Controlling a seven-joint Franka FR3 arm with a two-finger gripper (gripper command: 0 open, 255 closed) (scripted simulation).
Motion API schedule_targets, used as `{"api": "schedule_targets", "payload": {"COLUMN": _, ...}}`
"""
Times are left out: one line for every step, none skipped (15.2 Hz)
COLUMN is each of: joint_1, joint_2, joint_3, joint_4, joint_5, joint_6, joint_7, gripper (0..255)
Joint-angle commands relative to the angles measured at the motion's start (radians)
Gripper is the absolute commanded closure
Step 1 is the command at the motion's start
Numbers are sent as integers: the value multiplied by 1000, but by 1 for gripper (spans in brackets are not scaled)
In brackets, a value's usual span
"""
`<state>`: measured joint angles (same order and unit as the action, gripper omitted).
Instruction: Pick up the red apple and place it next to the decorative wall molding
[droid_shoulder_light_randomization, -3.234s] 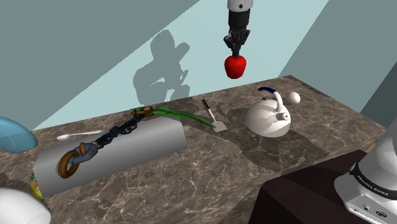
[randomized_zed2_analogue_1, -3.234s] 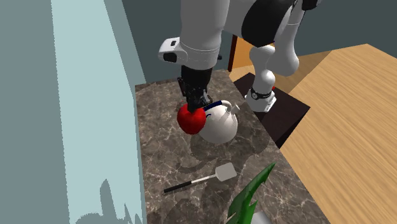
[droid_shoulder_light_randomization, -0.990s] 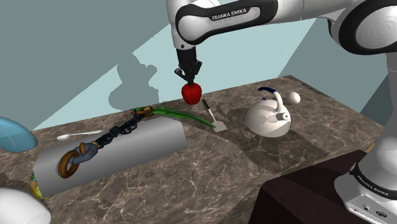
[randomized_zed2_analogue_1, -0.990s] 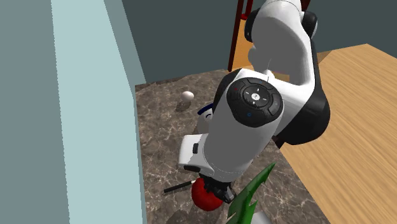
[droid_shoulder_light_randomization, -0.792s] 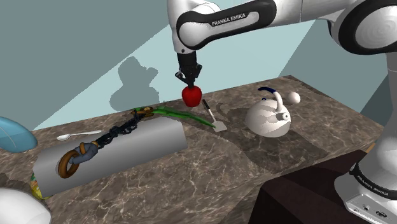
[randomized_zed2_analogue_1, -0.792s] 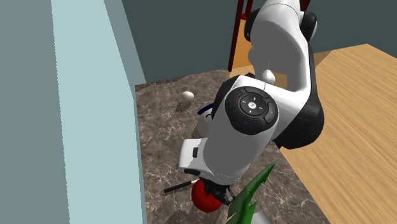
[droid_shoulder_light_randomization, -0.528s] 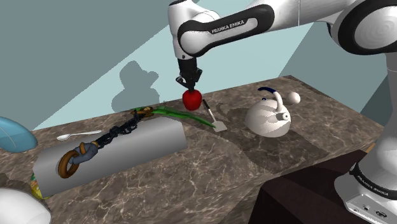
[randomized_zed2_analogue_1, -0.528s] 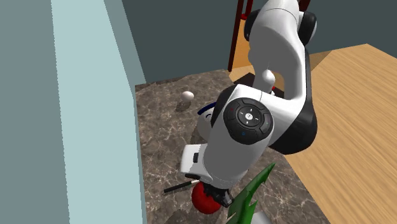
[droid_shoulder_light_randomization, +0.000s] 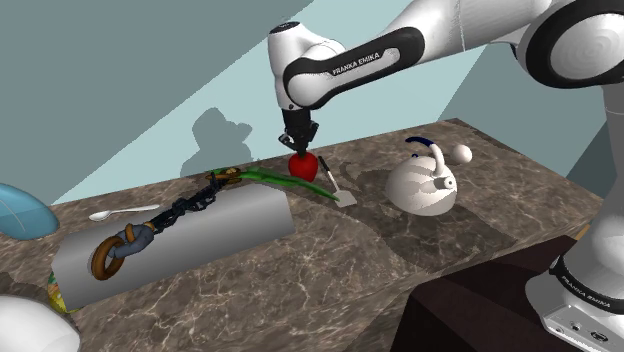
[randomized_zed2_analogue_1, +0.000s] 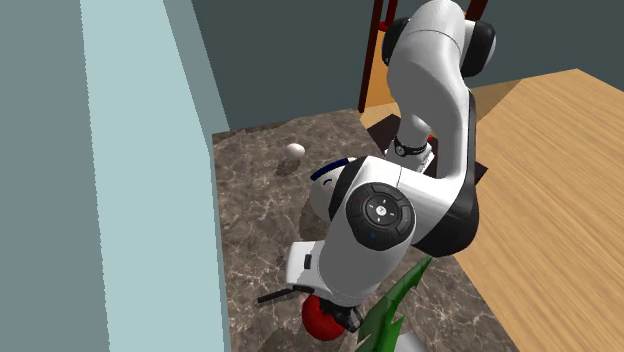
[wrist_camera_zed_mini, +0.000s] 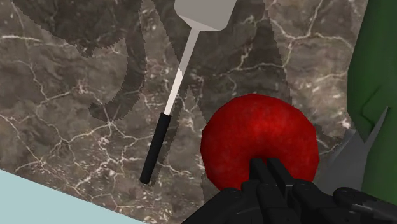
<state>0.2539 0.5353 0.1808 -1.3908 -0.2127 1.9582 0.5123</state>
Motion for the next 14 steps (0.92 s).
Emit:
{"api": "schedule_targets", "payload": {"joint_1": -1, "joint_2": 2, "joint_3": -1, "joint_4": -11, "joint_5": -1, "joint_6": 14, "joint_7": 1, "gripper": 255}}
{"api": "schedule_targets", "payload": {"joint_1": -1, "joint_2": 2, "joint_3": -1, "joint_4": -11, "joint_5": -1, "joint_6": 14, "joint_7": 1, "gripper": 255}}
{"api": "schedule_targets", "payload": {"joint_1": -1, "joint_2": 2, "joint_3": -1, "joint_4": -11, "joint_5": -1, "joint_6": 13, "joint_7": 1, "gripper": 255}}
{"api": "schedule_targets", "payload": {"joint_1": -1, "joint_2": 2, "joint_3": -1, "joint_4": -11, "joint_5": -1, "joint_6": 13, "joint_7": 1, "gripper": 255}}
{"api": "schedule_targets", "payload": {"joint_1": -1, "joint_2": 2, "joint_3": -1, "joint_4": -11, "joint_5": -1, "joint_6": 13, "joint_7": 1, "gripper": 255}}
{"api": "schedule_targets", "payload": {"joint_1": -1, "joint_2": 2, "joint_3": -1, "joint_4": -11, "joint_5": -1, "joint_6": 13, "joint_7": 1, "gripper": 255}}
{"api": "schedule_targets", "payload": {"joint_1": -1, "joint_2": 2, "joint_3": -1, "joint_4": -11, "joint_5": -1, "joint_6": 13, "joint_7": 1, "gripper": 255}}
{"api": "schedule_targets", "payload": {"joint_1": -1, "joint_2": 2, "joint_3": -1, "joint_4": -11, "joint_5": -1, "joint_6": 13, "joint_7": 1, "gripper": 255}}
{"api": "schedule_targets", "payload": {"joint_1": -1, "joint_2": 2, "joint_3": -1, "joint_4": -11, "joint_5": -1, "joint_6": 13, "joint_7": 1, "gripper": 0}}
{"api": "schedule_targets", "payload": {"joint_1": -1, "joint_2": 2, "joint_3": -1, "joint_4": -11, "joint_5": -1, "joint_6": 13, "joint_7": 1, "gripper": 0}}
{"api": "schedule_targets", "payload": {"joint_1": -1, "joint_2": 2, "joint_3": -1, "joint_4": -11, "joint_5": -1, "joint_6": 13, "joint_7": 1, "gripper": 0}}
{"api": "schedule_targets", "payload": {"joint_1": -1, "joint_2": 2, "joint_3": -1, "joint_4": -11, "joint_5": -1, "joint_6": 13, "joint_7": 1, "gripper": 0}}
{"api": "schedule_targets", "payload": {"joint_1": -1, "joint_2": 2, "joint_3": -1, "joint_4": -11, "joint_5": -1, "joint_6": 13, "joint_7": 1, "gripper": 0}}
{"api": "schedule_targets", "payload": {"joint_1": -1, "joint_2": 2, "joint_3": -1, "joint_4": -11, "joint_5": -1, "joint_6": 13, "joint_7": 1, "gripper": 0}}
